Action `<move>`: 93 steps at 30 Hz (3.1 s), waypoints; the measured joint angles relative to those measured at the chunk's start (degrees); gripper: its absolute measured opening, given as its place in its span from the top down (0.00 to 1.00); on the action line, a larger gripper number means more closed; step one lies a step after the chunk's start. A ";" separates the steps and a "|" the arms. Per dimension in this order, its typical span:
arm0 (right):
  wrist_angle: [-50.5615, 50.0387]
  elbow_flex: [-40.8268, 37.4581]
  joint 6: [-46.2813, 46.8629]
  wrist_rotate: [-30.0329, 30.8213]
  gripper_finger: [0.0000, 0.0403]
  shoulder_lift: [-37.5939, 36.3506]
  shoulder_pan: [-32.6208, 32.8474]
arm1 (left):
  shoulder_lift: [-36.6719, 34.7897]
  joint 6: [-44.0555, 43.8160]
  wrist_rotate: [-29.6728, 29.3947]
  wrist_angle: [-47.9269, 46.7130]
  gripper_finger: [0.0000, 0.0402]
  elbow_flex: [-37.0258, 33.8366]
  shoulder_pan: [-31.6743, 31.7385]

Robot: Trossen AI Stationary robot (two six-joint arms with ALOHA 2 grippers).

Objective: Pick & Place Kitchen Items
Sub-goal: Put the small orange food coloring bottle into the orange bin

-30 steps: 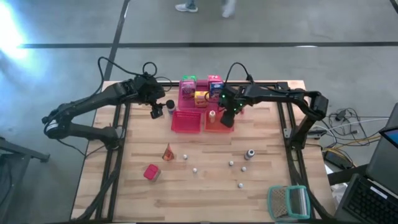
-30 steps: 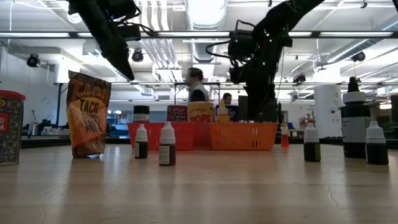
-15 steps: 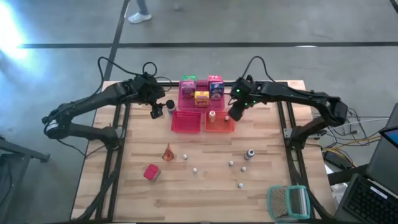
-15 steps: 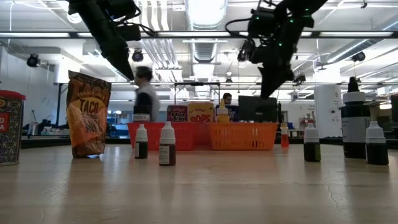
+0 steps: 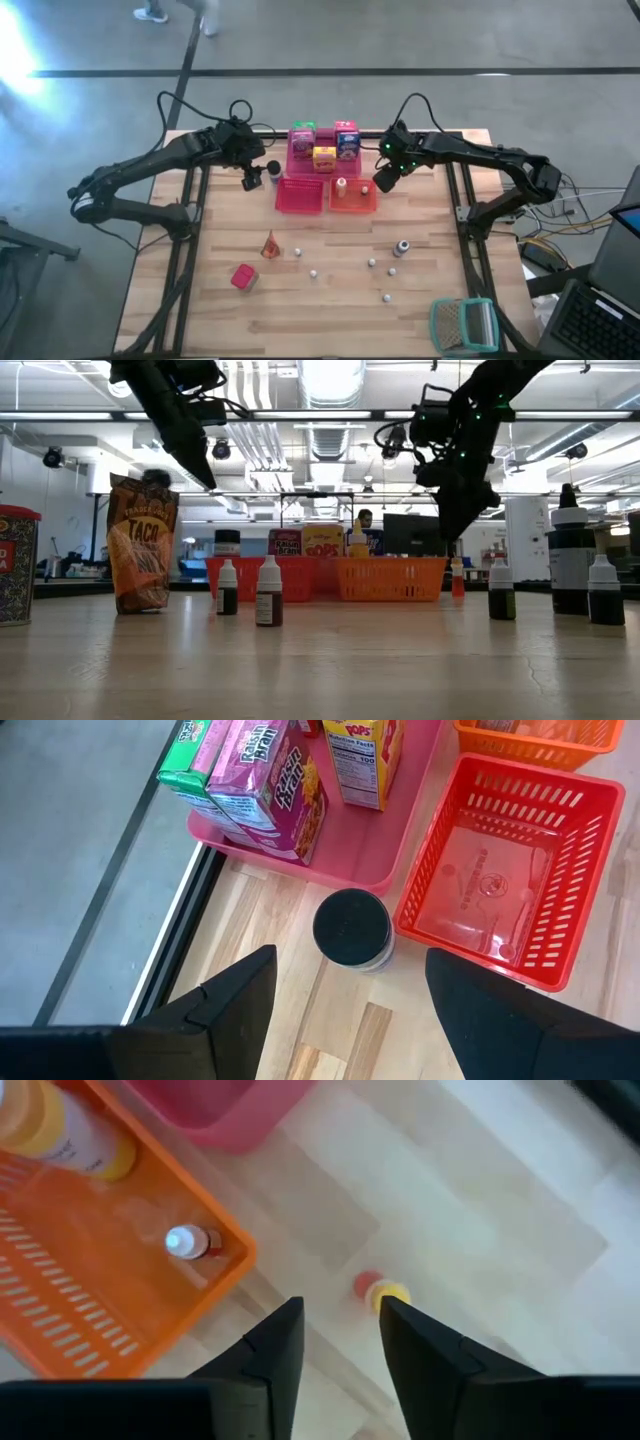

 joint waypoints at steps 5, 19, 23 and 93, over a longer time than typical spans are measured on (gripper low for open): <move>-0.42 0.31 0.62 -0.39 0.61 1.94 -1.27 | 0.00 0.00 0.00 -0.01 0.35 0.00 -0.01; -0.94 0.09 -0.34 -0.71 0.57 4.87 -2.65 | 0.00 0.00 0.00 -0.01 0.35 0.01 0.01; -0.65 0.09 -0.99 -0.60 0.59 6.25 -2.99 | 0.00 0.00 0.00 0.00 0.35 0.00 -0.01; -12.21 6.70 -9.73 -0.87 0.85 -0.74 0.20 | 0.00 0.00 0.00 -0.02 0.35 0.01 -0.01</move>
